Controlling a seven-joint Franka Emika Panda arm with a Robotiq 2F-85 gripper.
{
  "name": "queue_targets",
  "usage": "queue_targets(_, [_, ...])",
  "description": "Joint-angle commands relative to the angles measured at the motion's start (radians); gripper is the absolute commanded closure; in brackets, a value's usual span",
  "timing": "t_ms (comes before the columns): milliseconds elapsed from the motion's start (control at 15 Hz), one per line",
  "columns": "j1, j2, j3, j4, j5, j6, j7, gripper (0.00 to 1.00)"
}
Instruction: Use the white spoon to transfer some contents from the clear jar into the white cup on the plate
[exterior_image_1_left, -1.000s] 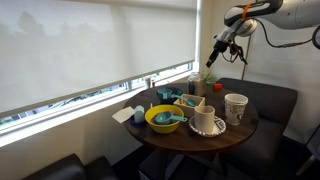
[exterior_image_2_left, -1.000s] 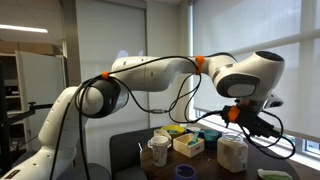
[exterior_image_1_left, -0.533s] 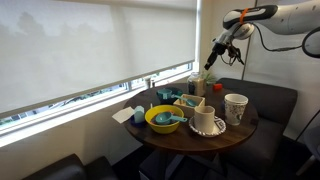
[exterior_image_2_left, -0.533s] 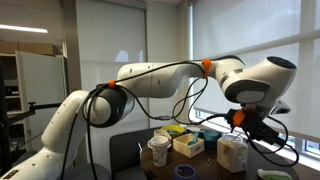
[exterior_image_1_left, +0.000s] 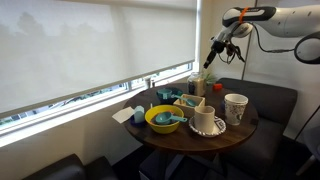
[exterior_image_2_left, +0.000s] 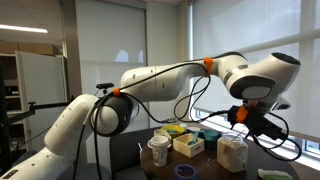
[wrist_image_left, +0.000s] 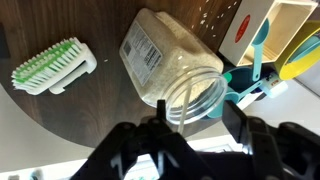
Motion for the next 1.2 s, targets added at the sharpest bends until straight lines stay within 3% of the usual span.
queue_targets(0, [-0.020, 0.077, 0.030, 0.156, -0.044, -0.095, 0.025, 0.41])
queue_targets(267, [0.001, 0.103, 0.002, 0.203, -0.043, -0.102, 0.019, 0.48])
queue_targets(533, [0.013, 0.134, 0.003, 0.242, -0.043, -0.095, 0.025, 0.44])
queue_targets(667, [0.021, 0.144, 0.002, 0.254, -0.046, -0.093, 0.026, 0.48])
queue_targets(800, [0.029, 0.152, -0.001, 0.267, -0.053, -0.093, 0.029, 0.71])
queue_targets(867, [0.031, 0.156, -0.001, 0.272, -0.054, -0.094, 0.030, 0.73])
queue_targets(1067, [0.039, 0.159, -0.007, 0.280, -0.064, -0.095, 0.038, 0.97])
queue_targets(1133, [0.041, 0.160, -0.011, 0.281, -0.070, -0.095, 0.042, 0.99])
